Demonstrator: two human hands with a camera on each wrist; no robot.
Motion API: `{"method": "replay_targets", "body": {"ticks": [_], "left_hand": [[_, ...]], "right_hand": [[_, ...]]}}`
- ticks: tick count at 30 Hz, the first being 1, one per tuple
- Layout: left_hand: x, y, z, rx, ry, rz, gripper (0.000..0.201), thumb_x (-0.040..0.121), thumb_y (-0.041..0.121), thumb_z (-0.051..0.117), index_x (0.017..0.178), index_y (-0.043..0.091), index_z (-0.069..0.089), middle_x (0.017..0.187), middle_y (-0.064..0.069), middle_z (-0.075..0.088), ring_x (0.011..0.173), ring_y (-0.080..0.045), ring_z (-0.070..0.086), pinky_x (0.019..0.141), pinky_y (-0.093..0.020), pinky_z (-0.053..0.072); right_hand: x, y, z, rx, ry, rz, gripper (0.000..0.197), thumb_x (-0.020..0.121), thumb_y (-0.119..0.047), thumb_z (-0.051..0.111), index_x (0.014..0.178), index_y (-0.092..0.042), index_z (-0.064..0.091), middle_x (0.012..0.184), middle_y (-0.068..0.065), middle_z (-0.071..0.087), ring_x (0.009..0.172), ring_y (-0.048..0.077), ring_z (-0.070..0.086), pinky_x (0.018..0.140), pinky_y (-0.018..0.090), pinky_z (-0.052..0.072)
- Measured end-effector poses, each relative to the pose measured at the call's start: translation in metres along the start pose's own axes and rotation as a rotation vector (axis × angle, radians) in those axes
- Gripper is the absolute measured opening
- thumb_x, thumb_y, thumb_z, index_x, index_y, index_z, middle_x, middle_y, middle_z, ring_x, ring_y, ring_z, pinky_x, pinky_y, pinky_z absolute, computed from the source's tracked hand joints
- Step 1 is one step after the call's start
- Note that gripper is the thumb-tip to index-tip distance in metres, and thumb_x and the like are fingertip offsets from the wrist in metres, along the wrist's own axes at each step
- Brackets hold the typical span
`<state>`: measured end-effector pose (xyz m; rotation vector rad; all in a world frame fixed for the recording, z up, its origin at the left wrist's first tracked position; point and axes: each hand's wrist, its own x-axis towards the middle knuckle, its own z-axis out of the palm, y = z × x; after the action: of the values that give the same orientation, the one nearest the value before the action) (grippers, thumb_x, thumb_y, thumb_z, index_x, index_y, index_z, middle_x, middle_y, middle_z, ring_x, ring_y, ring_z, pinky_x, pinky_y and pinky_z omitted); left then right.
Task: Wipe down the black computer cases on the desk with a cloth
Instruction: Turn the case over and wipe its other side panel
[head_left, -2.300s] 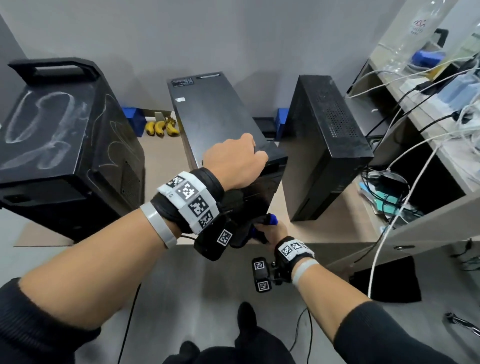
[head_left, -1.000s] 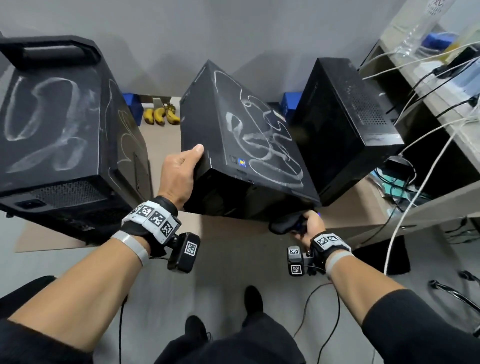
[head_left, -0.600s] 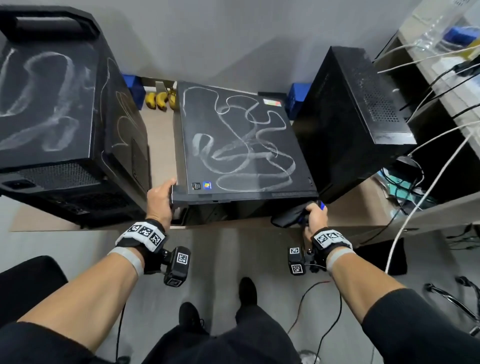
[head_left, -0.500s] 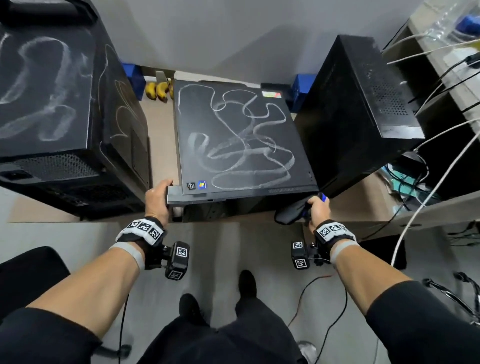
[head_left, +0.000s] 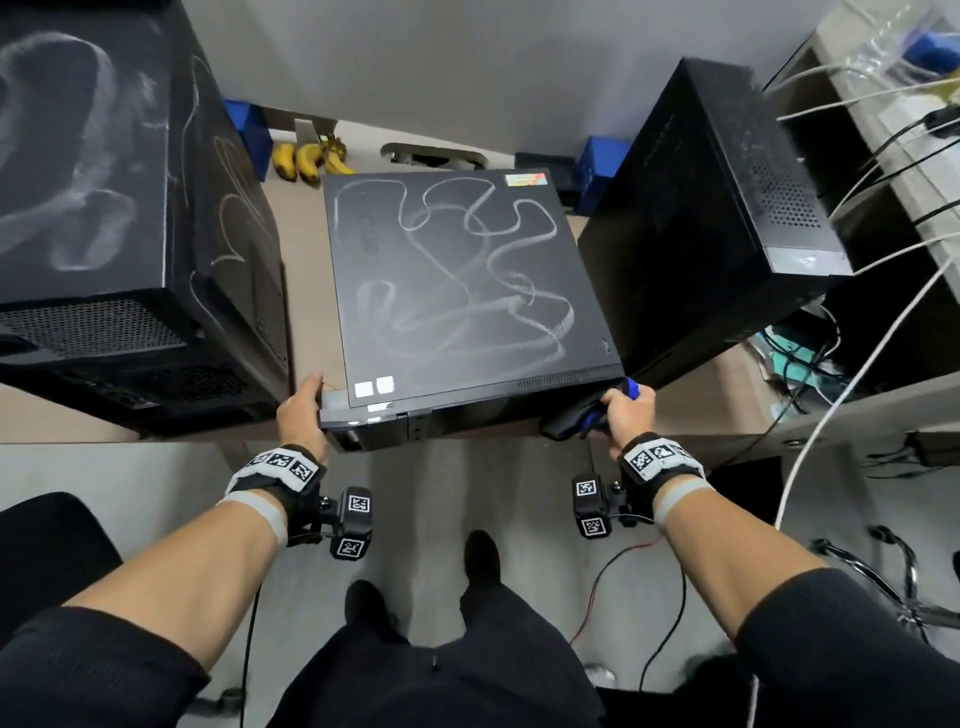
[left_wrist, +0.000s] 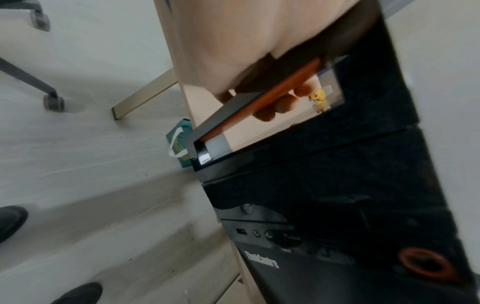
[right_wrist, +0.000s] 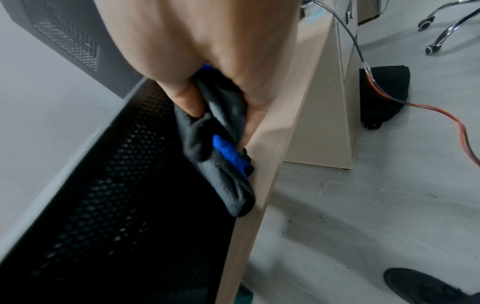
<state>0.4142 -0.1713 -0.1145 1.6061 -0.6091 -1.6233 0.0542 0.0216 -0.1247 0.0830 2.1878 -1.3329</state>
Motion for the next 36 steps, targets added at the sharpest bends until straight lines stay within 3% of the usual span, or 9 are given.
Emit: {"method": "replay_targets", "body": {"ticks": [6, 9, 11, 15, 18, 22, 28, 33, 36], "left_hand": [[-0.021, 0.028, 0.020, 0.150, -0.096, 0.065, 0.029, 0.101, 0.026, 0.047, 0.075, 0.016, 0.058, 0.074, -0.003, 0.058, 0.068, -0.016, 0.055, 0.075, -0.033, 0.047], [-0.024, 0.036, 0.026, 0.266, -0.113, 0.108, 0.030, 0.090, 0.038, 0.047, 0.085, 0.013, 0.062, 0.085, -0.008, 0.066, 0.079, -0.024, 0.060, 0.080, -0.036, 0.049], [-0.023, 0.035, 0.024, 0.349, -0.106, 0.096, 0.051, 0.075, 0.048, 0.047, 0.099, 0.009, 0.069, 0.098, -0.009, 0.072, 0.090, -0.027, 0.066, 0.080, -0.036, 0.053], [-0.035, 0.034, 0.022, 0.558, -0.093, 0.150, 0.039, 0.094, 0.037, 0.043, 0.102, 0.009, 0.069, 0.105, -0.009, 0.068, 0.098, -0.029, 0.058, 0.080, -0.032, 0.040], [-0.028, 0.029, 0.020, 0.568, -0.070, 0.148, 0.042, 0.089, 0.040, 0.041, 0.104, 0.016, 0.070, 0.118, -0.010, 0.068, 0.109, -0.030, 0.059, 0.100, -0.037, 0.045], [-0.031, 0.030, 0.021, 0.524, -0.075, 0.137, 0.036, 0.095, 0.032, 0.046, 0.113, 0.014, 0.072, 0.119, -0.005, 0.069, 0.111, -0.025, 0.060, 0.104, -0.036, 0.045], [-0.014, 0.019, 0.020, 0.309, -0.096, 0.088, 0.027, 0.103, 0.007, 0.043, 0.113, 0.013, 0.067, 0.119, -0.010, 0.068, 0.101, -0.023, 0.064, 0.101, -0.039, 0.051], [-0.018, 0.022, 0.024, 0.276, -0.108, 0.096, 0.032, 0.102, -0.003, 0.040, 0.124, 0.000, 0.063, 0.107, -0.010, 0.064, 0.086, -0.019, 0.062, 0.078, -0.026, 0.052], [-0.019, 0.022, 0.021, 0.319, -0.104, 0.127, 0.031, 0.099, -0.003, 0.044, 0.121, -0.002, 0.065, 0.108, -0.014, 0.067, 0.100, -0.022, 0.060, 0.092, -0.030, 0.051]], "right_hand": [[-0.090, -0.066, -0.013, 0.316, -0.062, -0.031, 0.021, 0.085, 0.001, 0.047, 0.084, -0.019, 0.053, 0.065, 0.003, 0.053, 0.047, 0.014, 0.051, 0.044, 0.022, 0.044], [-0.106, -0.098, -0.022, 0.385, -0.083, -0.224, 0.025, 0.086, 0.007, 0.049, 0.086, -0.016, 0.059, 0.080, 0.007, 0.061, 0.071, 0.019, 0.060, 0.065, 0.031, 0.053], [-0.102, -0.118, -0.022, 0.274, -0.058, -0.439, 0.028, 0.084, 0.007, 0.053, 0.100, -0.013, 0.065, 0.095, 0.008, 0.065, 0.086, 0.018, 0.063, 0.084, 0.030, 0.054], [-0.082, -0.135, -0.005, -0.381, -0.045, -0.646, 0.046, 0.083, -0.007, 0.059, 0.127, -0.016, 0.060, 0.118, 0.008, 0.057, 0.105, 0.023, 0.055, 0.096, 0.023, 0.039], [-0.067, -0.112, 0.019, -0.848, -0.238, -0.659, 0.069, 0.084, -0.024, 0.061, 0.150, -0.023, 0.040, 0.153, 0.021, 0.032, 0.142, 0.037, 0.030, 0.118, 0.038, 0.020], [-0.067, -0.103, 0.035, -0.997, -0.357, -0.662, 0.075, 0.093, -0.031, 0.058, 0.157, -0.033, 0.019, 0.166, 0.014, 0.005, 0.153, 0.032, 0.000, 0.121, 0.052, 0.001], [-0.112, -0.087, 0.081, -1.038, -0.519, -0.826, 0.067, 0.093, -0.034, 0.054, 0.154, -0.042, 0.026, 0.167, 0.008, 0.004, 0.153, 0.029, -0.003, 0.122, 0.051, -0.002], [-0.177, -0.068, 0.153, -1.049, -0.680, -1.075, 0.063, 0.090, -0.033, 0.056, 0.149, -0.043, 0.037, 0.166, 0.009, 0.012, 0.152, 0.031, 0.002, 0.121, 0.054, 0.001], [-0.190, -0.063, 0.168, -1.032, -0.812, -1.156, 0.058, 0.088, -0.028, 0.055, 0.144, -0.043, 0.045, 0.164, 0.010, 0.020, 0.152, 0.033, 0.008, 0.121, 0.056, 0.004]]}}
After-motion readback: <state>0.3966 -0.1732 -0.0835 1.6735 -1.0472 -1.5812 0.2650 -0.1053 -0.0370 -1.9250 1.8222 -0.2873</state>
